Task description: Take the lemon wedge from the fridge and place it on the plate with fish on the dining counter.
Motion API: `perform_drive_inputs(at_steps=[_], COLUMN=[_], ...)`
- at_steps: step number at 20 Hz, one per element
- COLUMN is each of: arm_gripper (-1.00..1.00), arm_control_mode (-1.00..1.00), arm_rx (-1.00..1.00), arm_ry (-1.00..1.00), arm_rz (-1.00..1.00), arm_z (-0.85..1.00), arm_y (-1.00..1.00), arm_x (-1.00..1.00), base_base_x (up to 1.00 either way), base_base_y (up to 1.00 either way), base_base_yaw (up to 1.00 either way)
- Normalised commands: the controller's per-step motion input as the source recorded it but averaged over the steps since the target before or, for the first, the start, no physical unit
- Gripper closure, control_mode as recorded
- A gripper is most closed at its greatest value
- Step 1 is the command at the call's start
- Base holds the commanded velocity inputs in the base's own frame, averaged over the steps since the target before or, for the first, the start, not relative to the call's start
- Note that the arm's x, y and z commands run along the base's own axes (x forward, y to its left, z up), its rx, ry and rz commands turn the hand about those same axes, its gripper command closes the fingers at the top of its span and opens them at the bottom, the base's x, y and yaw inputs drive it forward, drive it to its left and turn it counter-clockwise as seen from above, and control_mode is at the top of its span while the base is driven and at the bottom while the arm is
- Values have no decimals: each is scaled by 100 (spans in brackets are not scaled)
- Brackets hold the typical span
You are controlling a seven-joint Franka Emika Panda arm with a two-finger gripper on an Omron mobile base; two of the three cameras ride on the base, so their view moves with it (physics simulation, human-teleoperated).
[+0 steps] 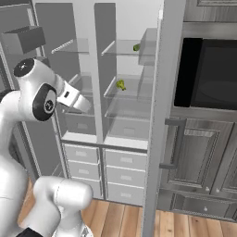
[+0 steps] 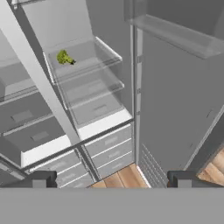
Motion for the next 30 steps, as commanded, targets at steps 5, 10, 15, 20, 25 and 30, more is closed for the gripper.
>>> perform_drive_inputs(at_steps=[5, 10, 15, 20, 25, 30], arm_gripper=[-100, -100, -100, -100, -100, -100], arm_control_mode=[-100, -100, -100, -100, -100, -100], arm_rx=[33, 3, 0, 0, -10, 0], arm_ry=[15, 0, -6, 0, 3, 0], arm_rz=[50, 3, 0, 0, -9, -1], arm_z=[0, 1, 3, 0, -2, 0], arm_y=[2, 0, -6, 0, 0, 0], arm_x=[18, -6, -46, 0, 0, 0], base_base_x=[0, 0, 0, 0, 0, 0], base_base_y=[0, 0, 0, 0, 0, 0], base_base_yaw=[0, 0, 0, 0, 0, 0])
